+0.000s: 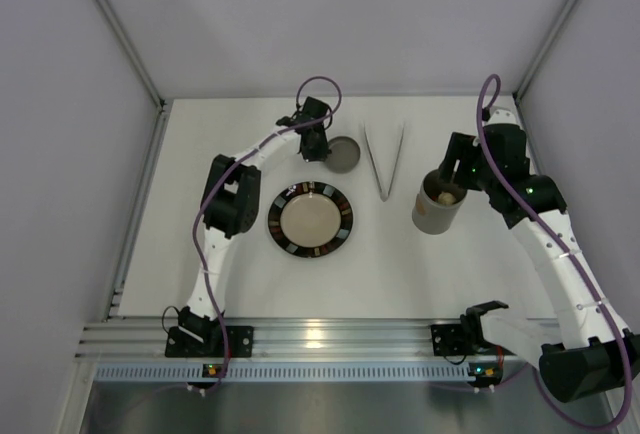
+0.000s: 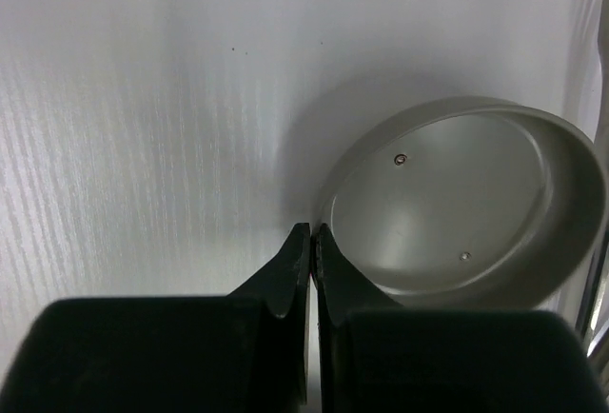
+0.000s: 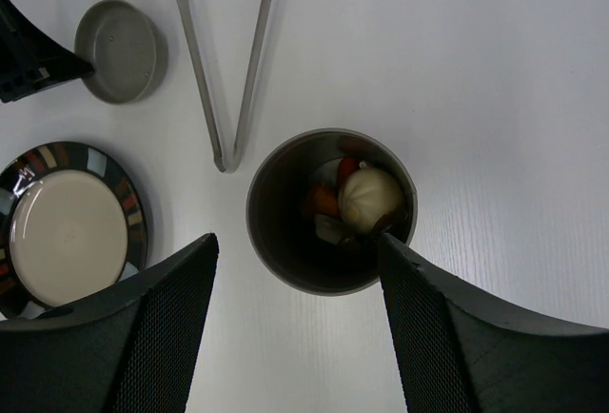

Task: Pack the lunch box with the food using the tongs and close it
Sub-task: Pick up the box lid from the center of the board.

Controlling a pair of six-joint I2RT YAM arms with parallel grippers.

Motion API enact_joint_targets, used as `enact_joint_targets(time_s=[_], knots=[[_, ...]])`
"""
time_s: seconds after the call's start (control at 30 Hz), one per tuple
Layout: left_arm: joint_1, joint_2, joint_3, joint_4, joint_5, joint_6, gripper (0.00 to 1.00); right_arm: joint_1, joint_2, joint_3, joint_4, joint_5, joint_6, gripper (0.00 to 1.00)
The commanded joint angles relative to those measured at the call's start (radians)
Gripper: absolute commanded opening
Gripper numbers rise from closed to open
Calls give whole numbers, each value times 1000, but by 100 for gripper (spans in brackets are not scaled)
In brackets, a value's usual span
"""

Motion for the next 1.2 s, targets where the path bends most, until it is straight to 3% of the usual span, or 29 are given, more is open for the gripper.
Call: enact_joint_targets(time_s=[0.0, 0.13, 0.23, 0.27, 0.37, 0.43, 0.6, 0.63, 0.8, 0.87, 1.17], knots=[[12, -61, -41, 62, 36, -7, 0, -13, -1, 7, 55, -6, -13, 67], [51, -179, -127, 129, 177, -41, 0, -13, 1, 33, 56, -26, -24, 67], [127, -338, -301, 325, 434, -129, 0, -13, -1, 68, 67, -85, -30, 67], [127, -367, -339, 325, 435, -160, 0, -13, -1, 73, 73, -102, -30, 67], [186, -460, -483, 544, 647, -321, 0, -13, -4, 82, 117, -194, -20, 67], [216, -505, -558, 760, 774, -480, 0, -13, -5, 81, 160, -245, -10, 67], [221, -524, -768, 1285, 933, -849, 0, -13, -8, 78, 292, -449, 43, 67], [218, -512, -788, 1480, 961, -918, 0, -13, -5, 76, 320, -480, 54, 67], [189, -435, -830, 2056, 964, -1396, 0, -13, 8, 62, 567, -682, 144, 67], [175, -403, -819, 2246, 938, -1489, 0, -15, 13, 55, 630, -728, 189, 67], [65, -467, -776, 2263, 975, -1487, 0, -10, 90, 41, 854, -819, 306, 66]])
